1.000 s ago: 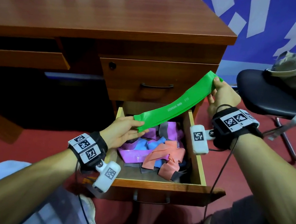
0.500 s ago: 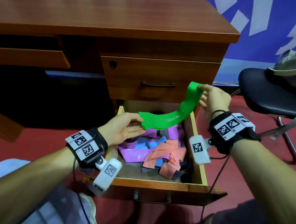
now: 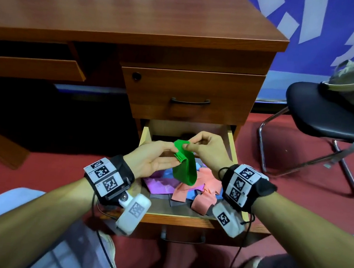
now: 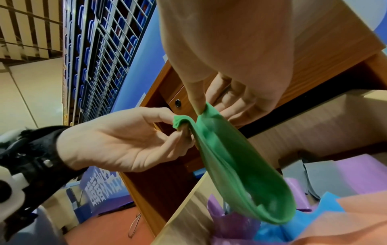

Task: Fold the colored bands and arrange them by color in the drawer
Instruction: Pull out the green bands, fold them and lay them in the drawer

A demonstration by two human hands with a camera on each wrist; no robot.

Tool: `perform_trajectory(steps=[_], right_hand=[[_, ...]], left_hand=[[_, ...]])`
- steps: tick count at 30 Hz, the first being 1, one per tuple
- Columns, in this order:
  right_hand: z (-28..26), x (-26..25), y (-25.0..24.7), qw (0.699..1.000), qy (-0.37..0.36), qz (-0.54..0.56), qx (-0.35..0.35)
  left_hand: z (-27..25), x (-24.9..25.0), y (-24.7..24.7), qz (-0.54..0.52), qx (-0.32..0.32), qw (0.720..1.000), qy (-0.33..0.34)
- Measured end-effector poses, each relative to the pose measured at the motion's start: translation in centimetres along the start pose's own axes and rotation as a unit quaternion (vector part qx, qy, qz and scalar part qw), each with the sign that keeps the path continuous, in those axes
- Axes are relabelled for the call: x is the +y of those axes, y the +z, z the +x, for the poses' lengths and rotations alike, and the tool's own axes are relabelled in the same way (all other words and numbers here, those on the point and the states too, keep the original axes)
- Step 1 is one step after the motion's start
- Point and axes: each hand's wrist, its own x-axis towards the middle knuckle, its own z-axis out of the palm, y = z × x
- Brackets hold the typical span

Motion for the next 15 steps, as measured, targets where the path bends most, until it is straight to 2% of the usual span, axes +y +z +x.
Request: perform_trajectory(steps=[3, 7, 15], right_hand=[[0.15, -0.13, -0.12, 1.0, -0.03, -0.003, 0.009], [0.0, 0.07, 0.05, 0.998, -0.036, -0.013, -0.05], [0.29, -0.84, -0.73, 0.994, -0.03, 0.003, -0.108]], left_hand=[[-0.39, 0.15, 0.05, -0.007, -0.012, 1.0, 0.0], [-0.48, 0.3, 0.15, -0.005, -0.008, 1.0, 0.003], [-0.55, 0.59, 0.05, -0.015, -0.005, 1.0, 0.015]])
